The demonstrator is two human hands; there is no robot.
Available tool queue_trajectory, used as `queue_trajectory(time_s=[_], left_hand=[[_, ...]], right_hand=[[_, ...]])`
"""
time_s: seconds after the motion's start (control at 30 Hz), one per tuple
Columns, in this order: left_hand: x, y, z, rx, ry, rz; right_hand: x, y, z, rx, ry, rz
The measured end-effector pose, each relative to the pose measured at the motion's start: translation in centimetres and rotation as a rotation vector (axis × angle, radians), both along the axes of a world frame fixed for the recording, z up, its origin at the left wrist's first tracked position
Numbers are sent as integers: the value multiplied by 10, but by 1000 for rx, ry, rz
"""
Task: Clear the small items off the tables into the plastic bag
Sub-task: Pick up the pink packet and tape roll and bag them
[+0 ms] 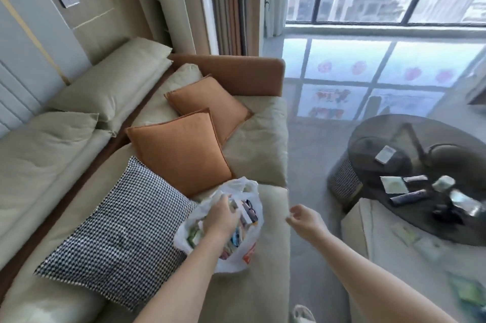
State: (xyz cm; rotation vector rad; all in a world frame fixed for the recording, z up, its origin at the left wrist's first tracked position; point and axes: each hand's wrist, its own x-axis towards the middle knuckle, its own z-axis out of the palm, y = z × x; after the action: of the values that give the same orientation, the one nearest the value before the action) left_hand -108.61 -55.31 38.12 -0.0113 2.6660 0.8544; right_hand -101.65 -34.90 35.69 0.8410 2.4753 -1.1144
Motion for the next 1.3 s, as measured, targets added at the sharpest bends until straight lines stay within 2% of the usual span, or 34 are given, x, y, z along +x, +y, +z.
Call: queue_trajectory(time_s=[0.23,0.5,0.8,1.0,1.3], left_hand=[[47,105,0,-70,-91,-430],[148,209,-5,-145,-128,-770],[318,284,-18,-190,-157,-952],[421,327,-37,-259,-189,-1157],[517,405,-68,-306,-216,-1326]], right_hand=[[80,50,7,137,-34,-99],[218,120,10,82,-56,-360],[418,167,1,105,-109,-569],[543,194,-17,110,-172,-756],[666,237,-53,66,-198,-1126]])
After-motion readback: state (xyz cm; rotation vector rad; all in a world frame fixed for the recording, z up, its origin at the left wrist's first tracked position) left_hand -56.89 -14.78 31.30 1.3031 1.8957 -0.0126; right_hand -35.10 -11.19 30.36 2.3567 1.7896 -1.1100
